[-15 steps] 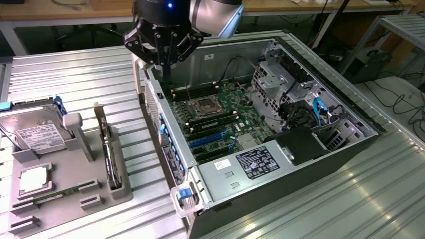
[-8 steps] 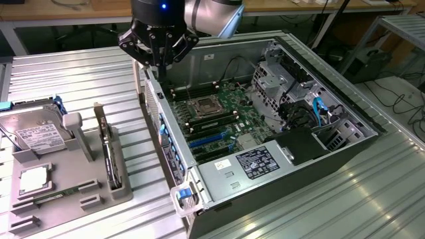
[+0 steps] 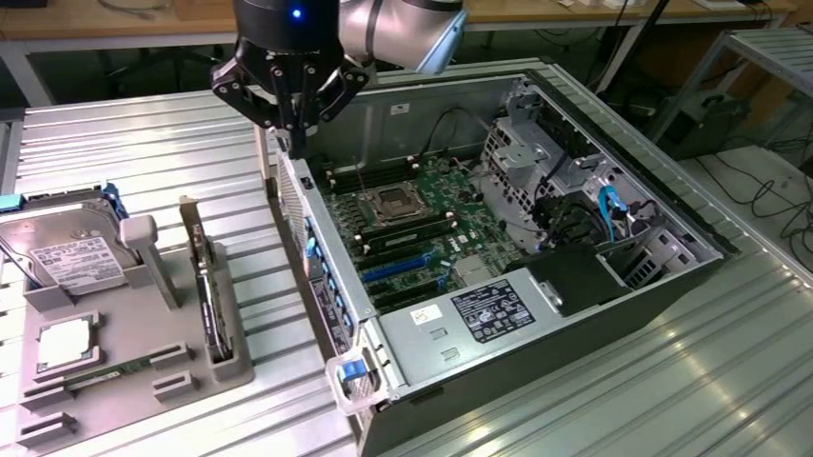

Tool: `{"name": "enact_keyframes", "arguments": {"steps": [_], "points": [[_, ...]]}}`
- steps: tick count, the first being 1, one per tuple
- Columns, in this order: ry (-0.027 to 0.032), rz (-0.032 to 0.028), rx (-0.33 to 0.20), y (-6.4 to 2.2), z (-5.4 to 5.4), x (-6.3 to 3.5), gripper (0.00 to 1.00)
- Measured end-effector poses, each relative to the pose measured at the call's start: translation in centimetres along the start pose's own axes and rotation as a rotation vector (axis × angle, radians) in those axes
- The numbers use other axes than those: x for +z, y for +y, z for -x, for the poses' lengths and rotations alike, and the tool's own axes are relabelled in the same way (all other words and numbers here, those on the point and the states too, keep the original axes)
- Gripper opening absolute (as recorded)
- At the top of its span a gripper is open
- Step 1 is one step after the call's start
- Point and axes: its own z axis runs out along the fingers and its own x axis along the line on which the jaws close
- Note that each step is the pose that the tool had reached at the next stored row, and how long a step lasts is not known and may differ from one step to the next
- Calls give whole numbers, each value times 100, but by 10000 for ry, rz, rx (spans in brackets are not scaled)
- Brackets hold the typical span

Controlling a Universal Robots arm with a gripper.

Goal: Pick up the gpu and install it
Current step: 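Reach for the gpu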

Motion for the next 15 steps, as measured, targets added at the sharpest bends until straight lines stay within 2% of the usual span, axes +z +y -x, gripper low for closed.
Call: {"name": "enact_keyframes", "arguments": {"steps": [15], "points": [[0, 0, 0, -25, -217, 3, 11]]}}
